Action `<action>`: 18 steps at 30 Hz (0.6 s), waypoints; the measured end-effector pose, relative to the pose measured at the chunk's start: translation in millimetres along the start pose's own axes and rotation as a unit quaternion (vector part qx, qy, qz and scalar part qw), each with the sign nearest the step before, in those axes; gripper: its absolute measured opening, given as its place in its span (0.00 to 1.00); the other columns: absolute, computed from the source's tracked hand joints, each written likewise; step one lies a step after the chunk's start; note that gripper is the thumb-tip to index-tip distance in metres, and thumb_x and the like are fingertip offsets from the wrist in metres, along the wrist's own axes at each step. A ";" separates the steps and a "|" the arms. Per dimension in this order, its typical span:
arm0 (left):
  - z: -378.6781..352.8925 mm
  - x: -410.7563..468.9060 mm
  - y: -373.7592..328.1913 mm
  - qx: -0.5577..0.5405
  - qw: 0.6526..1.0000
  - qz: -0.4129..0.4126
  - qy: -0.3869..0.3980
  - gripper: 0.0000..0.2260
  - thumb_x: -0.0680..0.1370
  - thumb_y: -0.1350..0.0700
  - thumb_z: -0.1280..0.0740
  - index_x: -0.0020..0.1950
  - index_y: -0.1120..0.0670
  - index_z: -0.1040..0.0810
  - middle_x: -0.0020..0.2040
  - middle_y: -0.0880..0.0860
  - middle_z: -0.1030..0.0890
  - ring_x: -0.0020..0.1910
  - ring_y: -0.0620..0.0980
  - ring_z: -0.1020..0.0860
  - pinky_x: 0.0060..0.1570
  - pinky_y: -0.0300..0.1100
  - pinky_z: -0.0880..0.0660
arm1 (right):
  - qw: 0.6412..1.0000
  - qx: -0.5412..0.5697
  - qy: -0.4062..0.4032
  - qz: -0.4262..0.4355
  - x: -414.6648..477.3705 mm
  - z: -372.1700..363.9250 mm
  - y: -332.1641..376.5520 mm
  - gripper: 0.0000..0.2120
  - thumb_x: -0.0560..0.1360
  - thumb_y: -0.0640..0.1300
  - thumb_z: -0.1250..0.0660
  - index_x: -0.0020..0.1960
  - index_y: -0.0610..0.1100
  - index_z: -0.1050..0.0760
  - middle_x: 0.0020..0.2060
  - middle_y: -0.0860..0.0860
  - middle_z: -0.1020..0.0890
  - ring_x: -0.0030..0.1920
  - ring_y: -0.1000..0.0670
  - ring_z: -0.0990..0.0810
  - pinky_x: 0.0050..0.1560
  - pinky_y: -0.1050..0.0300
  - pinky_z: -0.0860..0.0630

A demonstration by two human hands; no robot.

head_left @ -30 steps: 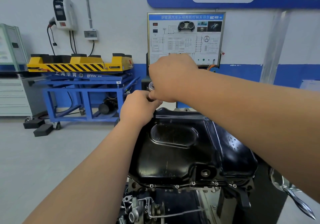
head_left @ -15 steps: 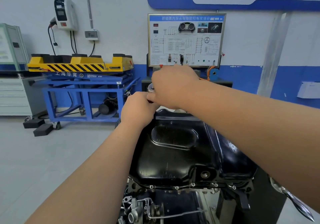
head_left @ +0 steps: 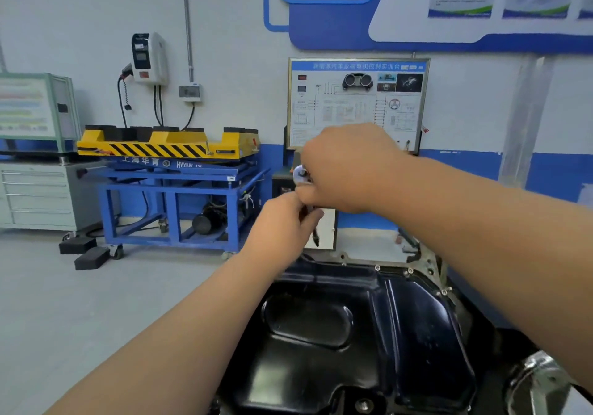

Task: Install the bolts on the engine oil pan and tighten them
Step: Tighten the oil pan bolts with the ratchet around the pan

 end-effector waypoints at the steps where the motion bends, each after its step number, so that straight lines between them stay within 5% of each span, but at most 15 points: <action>1: -4.9 0.3 -0.4 0.000 1.000 0.001 0.010 0.09 0.79 0.53 0.35 0.46 0.59 0.23 0.37 0.53 0.23 0.36 0.49 0.26 0.36 0.39 0.30 | 1.000 0.007 0.009 -0.004 -1.7 -4.6 -4.9 0.18 0.74 0.54 0.39 0.30 0.47 0.39 0.29 0.51 0.33 0.27 0.51 0.35 0.27 0.60 0.40; 4: -15.1 1.1 1.8 -0.002 1.000 -0.004 0.026 0.08 0.78 0.53 0.34 0.49 0.58 0.22 0.39 0.53 0.23 0.39 0.51 0.25 0.41 0.44 0.29 | 0.999 0.020 0.026 -0.018 -6.5 -20.1 -17.8 0.19 0.76 0.55 0.41 0.31 0.48 0.40 0.29 0.51 0.33 0.27 0.52 0.35 0.27 0.59 0.42; 12: -26.6 2.5 15.4 0.010 0.999 0.011 0.043 0.07 0.77 0.52 0.32 0.43 0.55 0.22 0.35 0.50 0.23 0.33 0.43 0.28 0.34 0.33 0.34 | 0.997 0.056 0.041 -0.034 -4.0 -48.8 -23.4 0.19 0.76 0.55 0.41 0.31 0.48 0.40 0.30 0.51 0.34 0.28 0.51 0.35 0.27 0.58 0.45; 18: -30.2 -1.9 19.1 0.001 0.999 0.019 0.031 0.08 0.77 0.52 0.32 0.45 0.57 0.21 0.36 0.51 0.21 0.36 0.47 0.25 0.36 0.36 0.31 | 0.997 0.058 0.045 -0.027 -3.3 -50.7 -19.8 0.19 0.75 0.55 0.40 0.31 0.48 0.39 0.29 0.51 0.33 0.27 0.52 0.35 0.27 0.59 0.46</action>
Point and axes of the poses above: each hand's wrist, its own x-axis towards the middle knuckle, its own z-axis out of the back of the hand, y = z × x, the point moved 8 cm from there along x, towards the middle knuckle
